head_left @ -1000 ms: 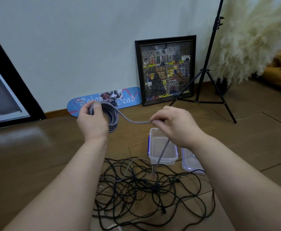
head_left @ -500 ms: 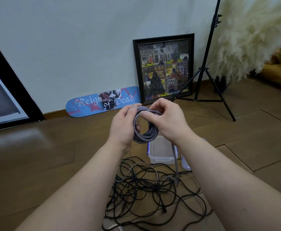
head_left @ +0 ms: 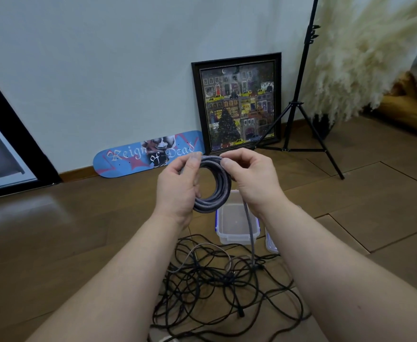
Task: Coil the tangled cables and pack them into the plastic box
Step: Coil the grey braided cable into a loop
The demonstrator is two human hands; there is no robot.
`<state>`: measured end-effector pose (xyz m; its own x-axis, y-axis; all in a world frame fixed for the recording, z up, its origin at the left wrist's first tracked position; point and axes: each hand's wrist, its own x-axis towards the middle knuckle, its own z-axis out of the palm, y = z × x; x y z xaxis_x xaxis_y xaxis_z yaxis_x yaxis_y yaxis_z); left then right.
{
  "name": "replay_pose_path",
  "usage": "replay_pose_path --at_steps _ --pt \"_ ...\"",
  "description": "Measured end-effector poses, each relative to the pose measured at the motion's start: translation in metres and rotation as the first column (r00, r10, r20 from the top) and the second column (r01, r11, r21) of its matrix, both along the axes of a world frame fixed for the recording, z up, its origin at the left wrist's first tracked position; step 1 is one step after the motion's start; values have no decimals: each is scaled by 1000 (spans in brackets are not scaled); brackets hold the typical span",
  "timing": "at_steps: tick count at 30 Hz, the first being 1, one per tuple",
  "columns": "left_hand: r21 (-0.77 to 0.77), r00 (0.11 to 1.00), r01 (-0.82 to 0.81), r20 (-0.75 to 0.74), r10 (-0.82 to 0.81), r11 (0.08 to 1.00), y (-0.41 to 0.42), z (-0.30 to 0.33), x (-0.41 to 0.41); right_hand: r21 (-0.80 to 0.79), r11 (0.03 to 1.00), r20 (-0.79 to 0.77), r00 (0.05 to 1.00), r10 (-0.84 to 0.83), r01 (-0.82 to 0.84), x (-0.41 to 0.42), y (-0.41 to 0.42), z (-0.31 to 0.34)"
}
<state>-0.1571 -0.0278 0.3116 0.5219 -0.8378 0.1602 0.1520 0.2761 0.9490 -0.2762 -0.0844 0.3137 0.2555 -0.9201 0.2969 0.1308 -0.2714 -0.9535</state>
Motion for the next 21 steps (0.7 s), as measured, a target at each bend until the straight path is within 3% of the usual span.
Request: replay_pose_path --at_steps 3,8,10,14,18,21 --pt "-37 1000 2 -31 -3 999 -1 3 -3 -23 1000 -20 1000 2 -2 5 3 -2" --pt "-76 994 -87 -66 82 993 -3 8 -1 -207 978 -265 964 -32 -25 4 13 -5" --pt "-83 990 -105 -100 97 991 -3 9 -3 -270 962 -293 948 -123 41 6 17 -7" --pt "-91 980 -90 -184 72 992 -3 13 -12 -444 861 -206 907 -367 247 11 23 -10" --pt "-73 977 -98 -196 82 992 -3 12 -12 -270 951 -274 935 -226 151 10 21 -3" --pt "-85 993 -83 -95 74 993 -7 7 -14 -107 993 -169 983 -77 59 13 24 1"
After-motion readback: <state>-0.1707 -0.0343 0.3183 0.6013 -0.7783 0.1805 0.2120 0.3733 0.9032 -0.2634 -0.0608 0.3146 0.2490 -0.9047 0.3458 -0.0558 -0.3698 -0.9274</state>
